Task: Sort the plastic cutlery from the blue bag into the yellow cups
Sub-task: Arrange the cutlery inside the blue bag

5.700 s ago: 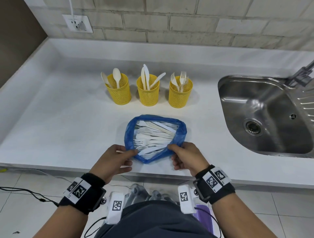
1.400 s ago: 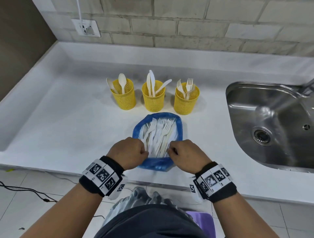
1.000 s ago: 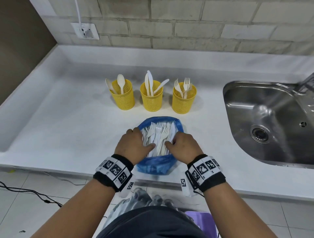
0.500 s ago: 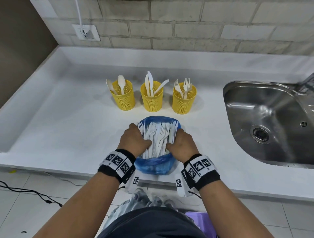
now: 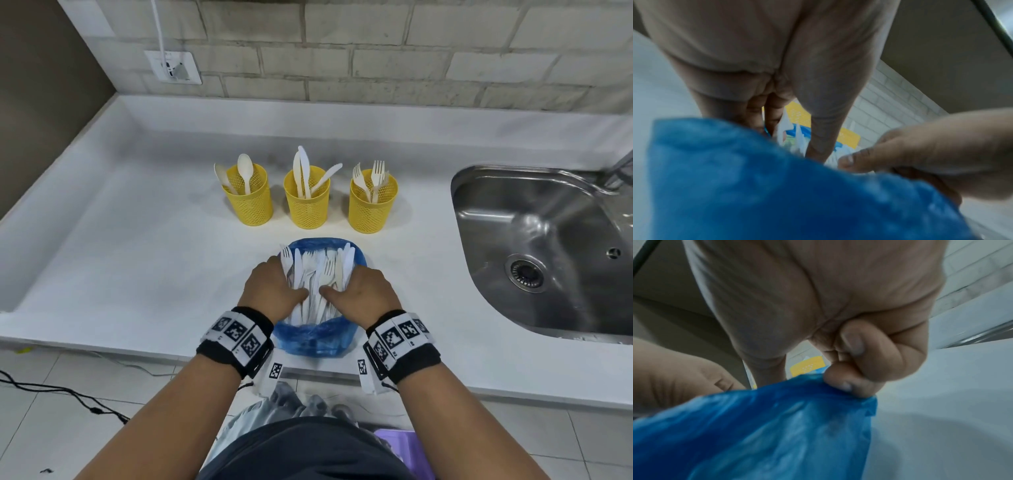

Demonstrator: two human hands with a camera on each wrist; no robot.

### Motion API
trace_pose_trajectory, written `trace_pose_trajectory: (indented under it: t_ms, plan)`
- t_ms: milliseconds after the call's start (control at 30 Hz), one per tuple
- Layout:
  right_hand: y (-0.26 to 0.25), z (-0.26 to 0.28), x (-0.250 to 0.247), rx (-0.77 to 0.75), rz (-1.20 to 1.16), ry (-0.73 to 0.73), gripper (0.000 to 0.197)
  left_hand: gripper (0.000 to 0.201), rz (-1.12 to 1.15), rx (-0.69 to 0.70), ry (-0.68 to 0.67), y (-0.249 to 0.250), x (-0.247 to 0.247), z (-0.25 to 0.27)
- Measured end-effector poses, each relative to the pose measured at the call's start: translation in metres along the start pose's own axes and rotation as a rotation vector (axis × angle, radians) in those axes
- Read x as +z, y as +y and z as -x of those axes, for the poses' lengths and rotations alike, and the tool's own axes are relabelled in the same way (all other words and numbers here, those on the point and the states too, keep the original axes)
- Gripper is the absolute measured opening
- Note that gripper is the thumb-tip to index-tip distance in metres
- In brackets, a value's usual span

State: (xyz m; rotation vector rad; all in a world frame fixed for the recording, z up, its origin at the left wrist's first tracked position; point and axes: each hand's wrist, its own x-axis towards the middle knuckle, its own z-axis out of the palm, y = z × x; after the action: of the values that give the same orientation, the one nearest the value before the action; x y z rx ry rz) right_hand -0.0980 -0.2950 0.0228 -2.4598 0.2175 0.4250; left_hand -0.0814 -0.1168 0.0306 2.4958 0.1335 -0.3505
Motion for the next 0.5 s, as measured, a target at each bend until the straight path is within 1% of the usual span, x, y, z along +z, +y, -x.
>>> trace_pose_trajectory:
  t_ms: [33, 67, 100, 167, 267, 333, 400, 500]
  plan:
    - [-0.003, 0.0, 0.0, 0.001, 0.024, -0.009, 0.041, 0.045, -0.029, 0.006, 0.008, 0.0, 0.003, -0.001]
    - [-0.006, 0.0, -0.001, 0.0, 0.031, -0.015, 0.041, 0.051, -0.042, 0.009, 0.021, 0.0, 0.004, -0.001]
    - [-0.009, 0.0, -0.002, 0.002, 0.019, -0.021, 0.039, 0.052, -0.042, 0.007, 0.033, 0.001, 0.005, -0.002]
    - [-0.012, -0.001, -0.004, 0.009, -0.017, -0.019, 0.032, 0.047, -0.016, -0.019, 0.044, 0.002, 0.002, -0.004]
    - [-0.017, 0.0, -0.007, 0.02, 0.01, -0.015, 0.03, 0.046, 0.09, -0.096, 0.04, -0.001, -0.005, -0.007]
    - [-0.019, -0.001, -0.007, 0.015, 0.064, -0.011, 0.035, 0.041, 0.152, -0.12, 0.035, -0.004, -0.008, -0.011]
    - [-0.023, 0.0, -0.006, 0.014, 0.13, -0.005, 0.046, 0.031, 0.169, -0.113, 0.031, -0.006, -0.007, -0.013]
    - [-0.026, -0.002, -0.003, 0.0, 0.186, -0.021, 0.05, 0.023, 0.152, -0.092, 0.023, -0.004, -0.004, -0.016]
